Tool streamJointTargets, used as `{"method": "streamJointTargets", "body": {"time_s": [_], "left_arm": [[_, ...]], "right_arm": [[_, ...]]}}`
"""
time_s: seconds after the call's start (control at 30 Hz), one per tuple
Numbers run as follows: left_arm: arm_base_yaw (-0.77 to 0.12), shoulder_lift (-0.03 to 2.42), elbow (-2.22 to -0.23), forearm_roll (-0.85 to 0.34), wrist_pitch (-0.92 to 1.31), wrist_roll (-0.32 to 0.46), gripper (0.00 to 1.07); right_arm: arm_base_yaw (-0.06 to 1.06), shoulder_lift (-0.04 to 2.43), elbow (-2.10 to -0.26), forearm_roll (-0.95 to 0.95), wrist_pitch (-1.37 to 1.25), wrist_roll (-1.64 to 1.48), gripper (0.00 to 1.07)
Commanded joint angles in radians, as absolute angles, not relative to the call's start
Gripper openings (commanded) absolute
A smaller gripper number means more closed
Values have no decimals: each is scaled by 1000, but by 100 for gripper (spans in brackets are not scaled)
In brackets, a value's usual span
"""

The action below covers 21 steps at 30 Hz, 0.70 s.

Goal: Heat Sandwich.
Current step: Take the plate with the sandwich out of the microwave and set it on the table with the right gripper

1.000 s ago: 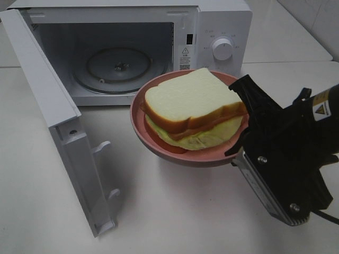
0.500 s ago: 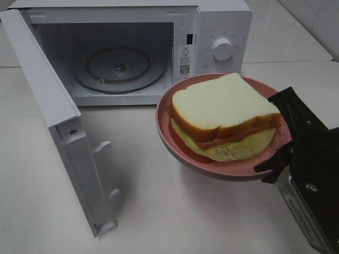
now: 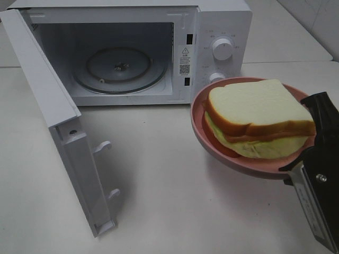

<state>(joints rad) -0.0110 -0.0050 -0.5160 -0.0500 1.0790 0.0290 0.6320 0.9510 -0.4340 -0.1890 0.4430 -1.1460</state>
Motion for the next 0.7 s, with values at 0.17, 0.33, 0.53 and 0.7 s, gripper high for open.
{"method": "streamJointTargets", "body": {"time_s": [0.17, 0.33, 0.53, 0.7], "left_arm": [[-9, -21, -515, -57, 1075, 27, 98], [-9, -21, -515, -57, 1075, 27, 98], [-9, -21, -515, -57, 1075, 27, 98], [-9, -21, -515, -57, 1075, 27, 98]], "right_arm": [[632, 943, -436, -400, 465, -855, 0], [632, 943, -436, -508, 531, -681, 0], [632, 943, -436, -622, 604, -451, 0], [632, 955, -436, -694, 665, -297, 0]]}}
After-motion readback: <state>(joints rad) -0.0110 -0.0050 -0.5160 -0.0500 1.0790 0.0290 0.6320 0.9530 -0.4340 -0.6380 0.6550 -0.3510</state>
